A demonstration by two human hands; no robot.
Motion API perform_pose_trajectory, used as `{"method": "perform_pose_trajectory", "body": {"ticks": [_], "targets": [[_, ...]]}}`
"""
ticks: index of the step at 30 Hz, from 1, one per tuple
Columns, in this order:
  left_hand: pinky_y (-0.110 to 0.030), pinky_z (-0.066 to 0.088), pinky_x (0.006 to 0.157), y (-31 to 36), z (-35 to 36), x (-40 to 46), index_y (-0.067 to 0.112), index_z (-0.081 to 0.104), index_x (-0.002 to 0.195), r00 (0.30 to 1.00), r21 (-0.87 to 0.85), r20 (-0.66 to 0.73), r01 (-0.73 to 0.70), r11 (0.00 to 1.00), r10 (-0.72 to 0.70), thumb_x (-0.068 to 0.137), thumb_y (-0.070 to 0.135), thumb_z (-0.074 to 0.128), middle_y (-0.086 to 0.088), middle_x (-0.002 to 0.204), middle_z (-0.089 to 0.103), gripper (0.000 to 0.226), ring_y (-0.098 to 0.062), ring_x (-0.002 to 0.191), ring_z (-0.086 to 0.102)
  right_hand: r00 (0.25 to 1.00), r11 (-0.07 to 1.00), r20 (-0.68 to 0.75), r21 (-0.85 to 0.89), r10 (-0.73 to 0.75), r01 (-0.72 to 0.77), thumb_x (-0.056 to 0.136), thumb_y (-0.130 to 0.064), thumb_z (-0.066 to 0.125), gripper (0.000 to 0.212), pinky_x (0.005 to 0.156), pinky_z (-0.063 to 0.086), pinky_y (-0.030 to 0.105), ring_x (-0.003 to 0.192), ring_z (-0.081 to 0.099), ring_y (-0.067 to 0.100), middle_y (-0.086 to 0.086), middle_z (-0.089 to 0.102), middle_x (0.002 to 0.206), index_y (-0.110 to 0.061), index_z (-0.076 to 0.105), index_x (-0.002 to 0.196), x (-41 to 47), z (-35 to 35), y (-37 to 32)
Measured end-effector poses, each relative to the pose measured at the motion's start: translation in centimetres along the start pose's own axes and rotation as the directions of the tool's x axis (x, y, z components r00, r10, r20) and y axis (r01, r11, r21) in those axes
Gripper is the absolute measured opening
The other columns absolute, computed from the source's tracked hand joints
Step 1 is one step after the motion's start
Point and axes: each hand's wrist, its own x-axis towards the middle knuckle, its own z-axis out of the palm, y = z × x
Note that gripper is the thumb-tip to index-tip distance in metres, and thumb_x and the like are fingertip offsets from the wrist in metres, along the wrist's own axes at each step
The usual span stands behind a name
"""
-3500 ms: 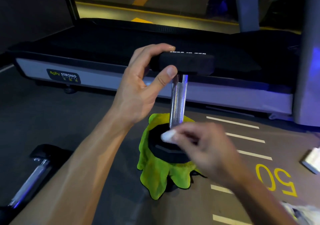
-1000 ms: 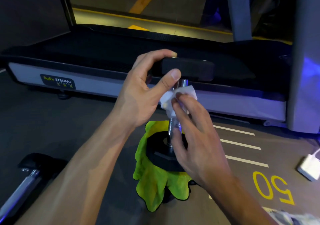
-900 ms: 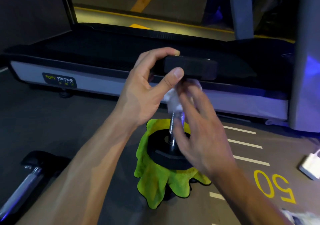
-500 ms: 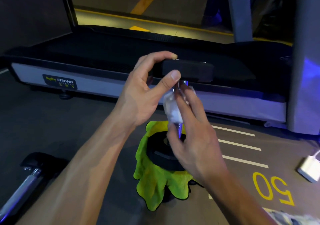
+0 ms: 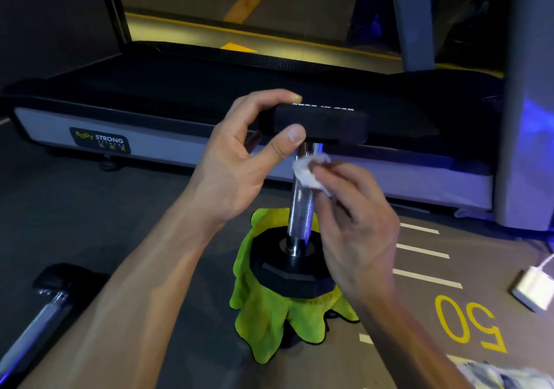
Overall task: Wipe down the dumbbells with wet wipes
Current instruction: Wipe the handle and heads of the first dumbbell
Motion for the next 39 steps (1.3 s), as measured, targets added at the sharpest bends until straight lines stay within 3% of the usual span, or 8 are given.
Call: {"method": "perform_pose_trajectory", "body": {"ticks": [7, 12, 16, 21, 25, 29, 34, 39], "targets": [[-0.017, 0.044, 0.097, -0.1, -0.8, -0.4, 0.022, 0.058, 0.132, 0.999, -0.019, 0.038, 0.028, 0.999, -0.027, 0.101, 0.022, 0.064, -0.01, 0.132, 0.058, 0.032, 0.0, 0.111, 0.058, 0.982, 0.992, 0.166, -0.067, -0.092, 0.105, 0.089, 0.001, 0.073, 0.026, 0.088, 0.043, 0.004, 0.098, 0.06, -0.003, -0.004, 0.07, 0.108, -0.012, 0.079, 0.11, 0.1, -1.6, 0.6], [-0.034, 0.05, 0.105, 0.1, -0.6, -0.5, 0.035, 0.061, 0.124, 0.998, 0.044, -0.025, 0.062, 0.997, -0.061, 0.091, 0.044, 0.074, 0.007, 0.125, 0.062, 0.037, -0.002, 0.115, 0.06, 0.966, 0.989, 0.233, -0.073, -0.112, 0.132, 0.084, 0.0, 0.078, 0.024, 0.071, 0.05, 0.018, 0.073, 0.061, 0.008, -0.014, 0.066, 0.09, -0.017, 0.081, 0.1, 1.1, -1.8, -0.1], [-0.042, 0.051, 0.107, 0.1, -0.4, -0.3, 0.041, 0.061, 0.118, 0.994, 0.086, -0.079, 0.08, 0.993, -0.073, 0.084, 0.054, 0.075, 0.012, 0.121, 0.064, 0.039, -0.004, 0.114, 0.061, 0.865, 0.986, 0.502, -0.153, 0.015, 0.072, 0.082, -0.015, 0.074, 0.019, 0.064, 0.044, 0.019, 0.071, 0.06, 0.006, -0.022, 0.054, 0.08, -0.03, 0.08, 0.092, -1.3, -2.4, -0.1], [-0.045, 0.05, 0.108, 0.1, -0.3, -0.1, 0.043, 0.061, 0.118, 0.993, 0.099, -0.082, 0.094, 0.991, -0.086, 0.084, 0.057, 0.076, 0.005, 0.121, 0.065, 0.04, -0.01, 0.116, 0.061, 0.69, 0.915, 0.7, -0.378, 0.183, 0.141, 0.089, -0.013, 0.061, 0.023, 0.082, 0.054, 0.038, 0.097, 0.066, 0.025, -0.006, 0.072, 0.104, -0.028, 0.071, 0.104, 0.3, -2.5, -2.6], [-0.046, 0.051, 0.106, 0.2, 0.1, 0.2, 0.039, 0.062, 0.116, 0.995, 0.098, -0.077, 0.074, 0.992, -0.066, 0.082, 0.055, 0.077, 0.002, 0.118, 0.064, 0.041, -0.009, 0.11, 0.061, 0.596, 0.946, 0.791, -0.286, 0.141, 0.155, 0.081, -0.013, 0.049, 0.013, 0.062, 0.049, 0.032, 0.073, 0.058, 0.023, 0.002, 0.06, 0.079, -0.023, 0.057, 0.08, 0.2, -0.8, -5.2], [-0.043, 0.051, 0.105, 0.6, 0.6, 0.4, 0.039, 0.062, 0.116, 0.998, 0.11, -0.038, 0.052, 0.993, -0.048, 0.082, 0.054, 0.077, 0.004, 0.117, 0.065, 0.039, -0.009, 0.108, 0.063, 0.673, 0.964, 0.737, -0.217, 0.06, 0.152, 0.08, -0.003, 0.057, 0.031, 0.079, 0.055, 0.037, 0.088, 0.066, 0.027, 0.002, 0.072, 0.094, -0.025, 0.071, 0.096, -0.3, -0.1, -3.3], [-0.049, 0.051, 0.104, 0.6, 1.0, 0.8, 0.032, 0.065, 0.117, 0.997, 0.101, -0.052, 0.056, 0.993, -0.051, 0.083, 0.052, 0.078, 0.004, 0.115, 0.067, 0.041, -0.015, 0.109, 0.065, 0.844, 0.989, 0.527, -0.143, 0.104, -0.033, 0.083, -0.014, 0.067, 0.024, 0.074, 0.041, 0.0, 0.082, 0.067, 0.002, -0.019, 0.076, 0.089, -0.031, 0.08, 0.093, -1.3, -4.0, 0.5], [-0.051, 0.052, 0.104, 0.4, 1.3, 0.7, 0.029, 0.066, 0.119, 0.997, 0.082, -0.059, 0.062, 0.995, -0.057, 0.085, 0.048, 0.078, 0.0, 0.116, 0.066, 0.041, -0.015, 0.11, 0.066, 0.983, 0.99, 0.141, 0.066, 0.116, -0.126, 0.09, -0.007, 0.074, 0.023, 0.08, 0.055, 0.023, 0.089, 0.068, 0.008, -0.012, 0.07, 0.098, -0.028, 0.074, 0.1, -0.3, -3.8, 2.0]]}}
